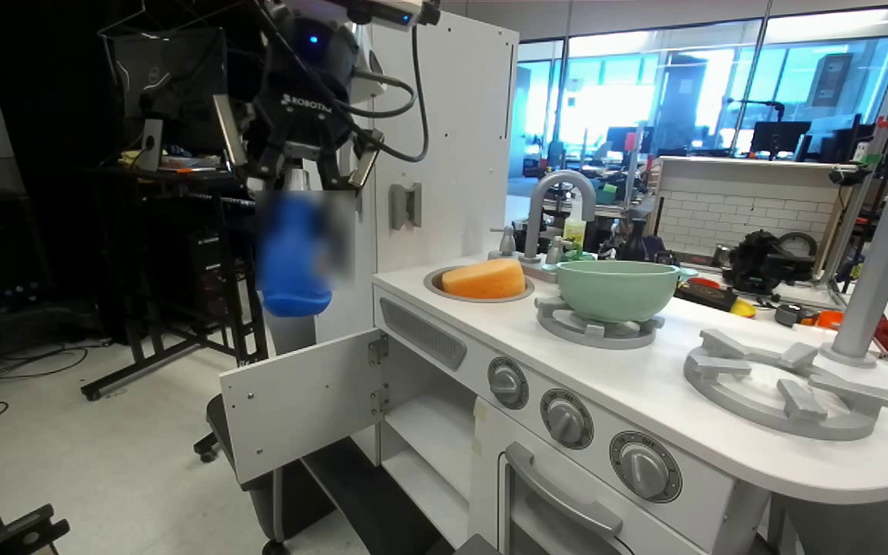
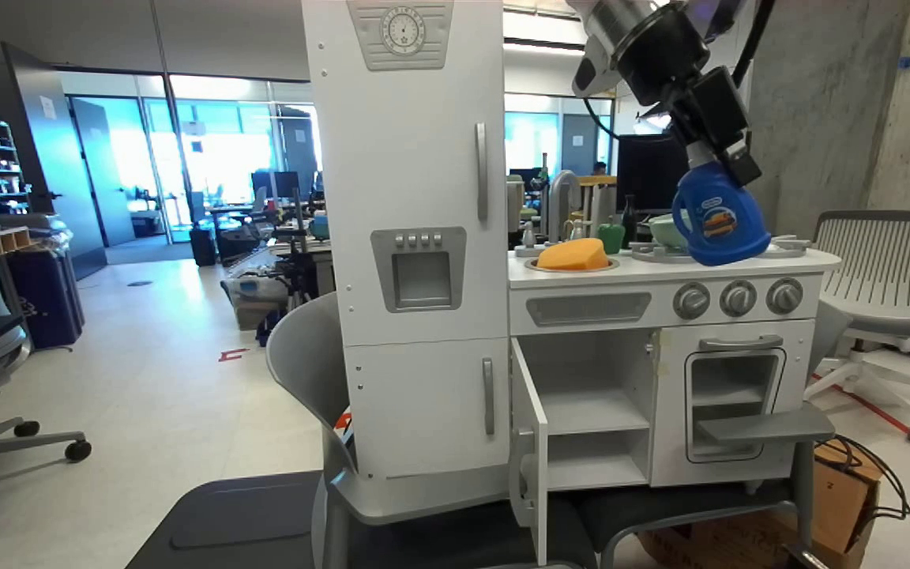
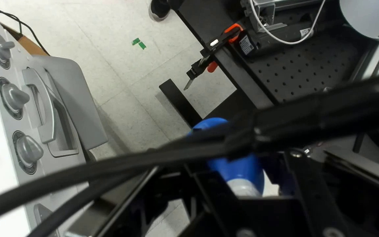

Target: Pick the blue bottle and the orange object and put them in the bottom drawer, the close the drawer door

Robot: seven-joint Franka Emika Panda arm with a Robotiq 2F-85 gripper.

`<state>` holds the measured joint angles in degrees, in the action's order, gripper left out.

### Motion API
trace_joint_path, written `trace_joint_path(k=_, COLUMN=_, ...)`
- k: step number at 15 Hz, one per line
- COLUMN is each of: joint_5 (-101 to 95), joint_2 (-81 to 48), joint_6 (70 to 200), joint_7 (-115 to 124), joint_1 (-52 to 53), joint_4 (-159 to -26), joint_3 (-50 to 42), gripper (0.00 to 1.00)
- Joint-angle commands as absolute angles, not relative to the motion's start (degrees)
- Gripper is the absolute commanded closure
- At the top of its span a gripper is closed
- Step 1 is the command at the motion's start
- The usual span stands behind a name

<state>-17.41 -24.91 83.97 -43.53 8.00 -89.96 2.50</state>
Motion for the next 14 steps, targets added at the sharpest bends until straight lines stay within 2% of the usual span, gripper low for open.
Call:
trace_joint_path(k=1, joint_5=-18.80, joint_2=-15.43, joint_6=93.23, joint_7=-37.87, joint_1=6.54, joint_4=-104.14, joint_3=4.42, gripper=0.81)
trace_joint_path(k=7, joint_5=-20.31, joint_2=-4.90, joint_6=106.67, joint_7=-29.21, joint_1=6.73, joint_4=-123.79, joint_3=5.11, gripper=0.81)
trace_joint_path(k=14, joint_5=-23.06, joint_2=0.93, joint_6=137.47, joint_7=-5.29, joint_1=6.60, joint_4=-147.63, joint_3=4.17, gripper=0.81)
